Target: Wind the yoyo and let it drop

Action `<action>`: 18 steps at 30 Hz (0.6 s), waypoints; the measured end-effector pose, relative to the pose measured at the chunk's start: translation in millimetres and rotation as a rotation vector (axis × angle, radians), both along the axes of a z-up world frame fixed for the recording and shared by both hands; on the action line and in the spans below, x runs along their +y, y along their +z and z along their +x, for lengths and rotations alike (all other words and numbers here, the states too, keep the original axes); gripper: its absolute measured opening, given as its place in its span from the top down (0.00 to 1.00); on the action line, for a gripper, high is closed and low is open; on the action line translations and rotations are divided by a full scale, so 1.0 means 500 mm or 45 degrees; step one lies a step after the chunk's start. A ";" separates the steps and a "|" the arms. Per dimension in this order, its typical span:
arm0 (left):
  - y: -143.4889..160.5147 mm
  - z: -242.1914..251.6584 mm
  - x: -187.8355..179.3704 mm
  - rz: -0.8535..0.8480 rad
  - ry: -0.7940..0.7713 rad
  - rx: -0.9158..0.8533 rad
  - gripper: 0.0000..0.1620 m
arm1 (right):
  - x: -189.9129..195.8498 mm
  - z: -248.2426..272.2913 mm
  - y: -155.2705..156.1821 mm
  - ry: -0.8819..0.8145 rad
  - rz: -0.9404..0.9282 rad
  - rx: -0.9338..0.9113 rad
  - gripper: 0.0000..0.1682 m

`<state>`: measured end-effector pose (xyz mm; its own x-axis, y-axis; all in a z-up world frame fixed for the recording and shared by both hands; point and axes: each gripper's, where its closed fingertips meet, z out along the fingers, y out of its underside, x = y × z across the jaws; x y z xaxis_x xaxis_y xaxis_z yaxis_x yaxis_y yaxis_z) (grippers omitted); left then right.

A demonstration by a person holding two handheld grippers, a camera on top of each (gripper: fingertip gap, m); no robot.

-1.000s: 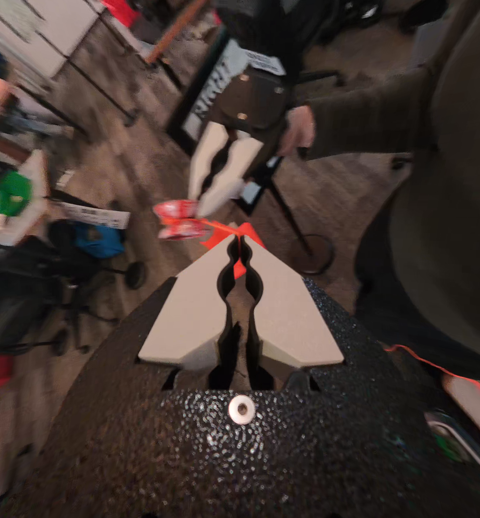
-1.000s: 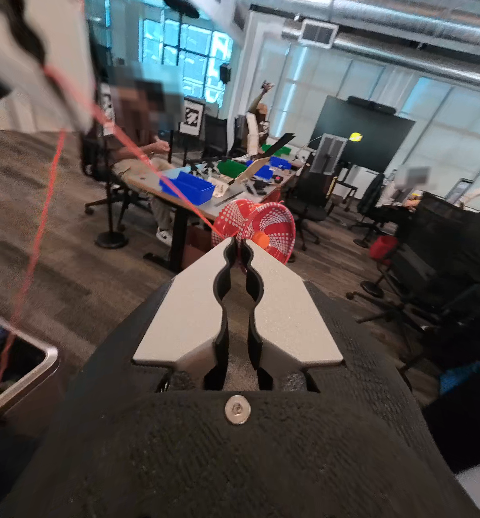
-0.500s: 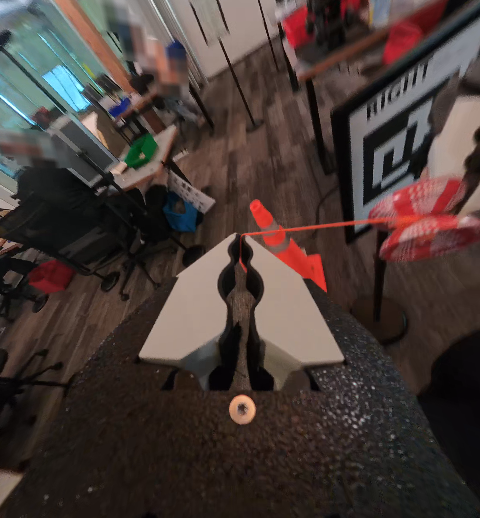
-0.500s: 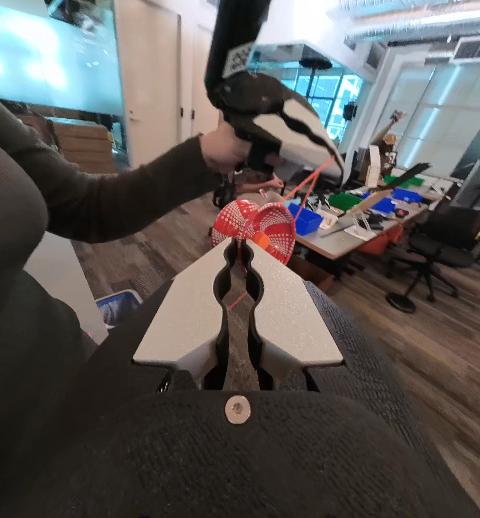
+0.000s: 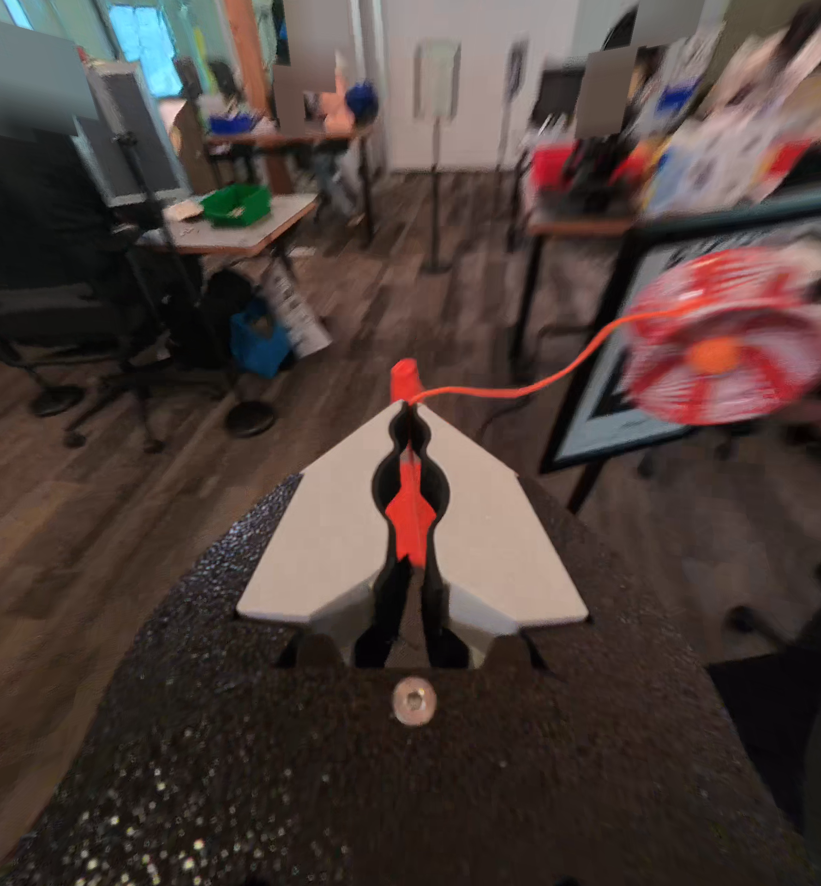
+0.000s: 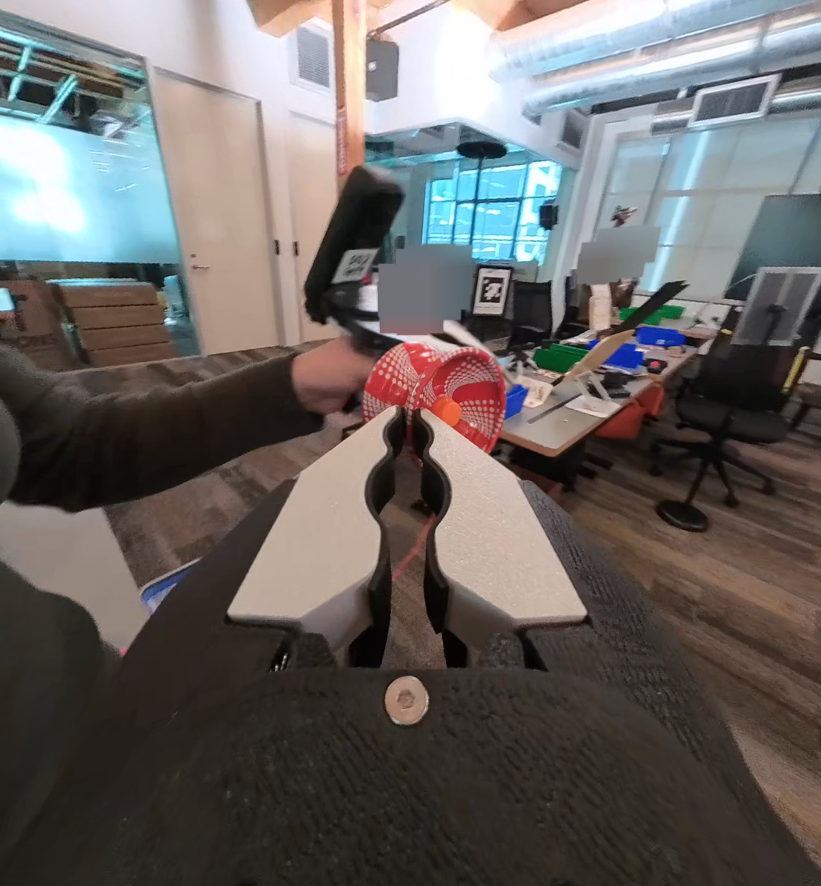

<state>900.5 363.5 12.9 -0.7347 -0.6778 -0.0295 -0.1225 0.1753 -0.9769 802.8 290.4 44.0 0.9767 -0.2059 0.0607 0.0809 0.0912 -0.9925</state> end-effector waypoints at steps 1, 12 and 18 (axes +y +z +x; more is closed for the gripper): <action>0.019 -0.022 -0.012 -0.147 -0.083 0.013 1.00 | -0.003 0.011 0.005 -0.042 0.023 0.005 0.99; -0.007 -0.140 -0.167 0.039 -0.379 -0.139 0.44 | 0.026 0.019 -0.013 0.035 0.035 0.037 0.99; 0.008 -0.154 -0.157 -0.073 -0.404 -0.152 0.62 | 0.029 -0.013 -0.008 0.187 0.042 0.069 0.98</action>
